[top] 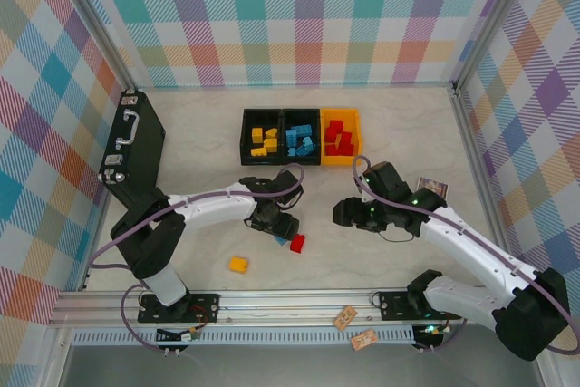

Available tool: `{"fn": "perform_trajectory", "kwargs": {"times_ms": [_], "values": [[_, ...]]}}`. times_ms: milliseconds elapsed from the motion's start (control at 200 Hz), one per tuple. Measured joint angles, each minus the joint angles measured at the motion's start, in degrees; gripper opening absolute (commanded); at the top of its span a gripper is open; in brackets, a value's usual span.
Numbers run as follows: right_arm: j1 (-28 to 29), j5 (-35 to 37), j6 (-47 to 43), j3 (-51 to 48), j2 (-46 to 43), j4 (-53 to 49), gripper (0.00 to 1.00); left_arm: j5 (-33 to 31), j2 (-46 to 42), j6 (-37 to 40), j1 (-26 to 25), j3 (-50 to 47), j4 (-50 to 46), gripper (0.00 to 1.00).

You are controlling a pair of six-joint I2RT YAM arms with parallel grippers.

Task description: Sort the legos into containers by color

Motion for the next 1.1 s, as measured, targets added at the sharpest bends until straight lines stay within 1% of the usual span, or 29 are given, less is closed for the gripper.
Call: {"fn": "perform_trajectory", "kwargs": {"times_ms": [200, 475, 640, 795, 865, 970, 1100], "values": [[0.0, 0.0, 0.7, -0.7, -0.6, 0.0, 0.59, -0.3, 0.8, 0.0, -0.8, 0.9, -0.9, 0.7], [0.0, 0.2, 1.7, -2.4, -2.8, 0.0, 0.59, -0.3, 2.4, 0.0, -4.3, 1.9, -0.9, 0.7], [0.0, 0.2, 2.4, -2.8, -3.2, 0.0, 0.59, -2.6, 3.7, -0.1, -4.5, 1.9, -1.3, 0.68], [0.0, 0.2, 2.5, -2.8, -3.2, 0.0, 0.59, -5.5, 4.0, -1.6, -3.9, 0.1, -1.3, 0.66], [0.0, 0.2, 2.5, -2.8, -3.2, 0.0, 0.59, -6.5, 2.8, -2.1, -3.5, -0.9, -0.8, 0.66], [0.0, 0.2, 2.5, -2.8, -2.7, 0.1, 0.59, -7.8, 0.8, -2.9, -1.5, -3.1, -1.9, 0.65], [0.0, 0.1, 2.5, -2.8, -1.6, 0.3, 0.59, -9.4, -1.3, -3.0, 0.5, -3.5, -3.7, 0.65]]}}
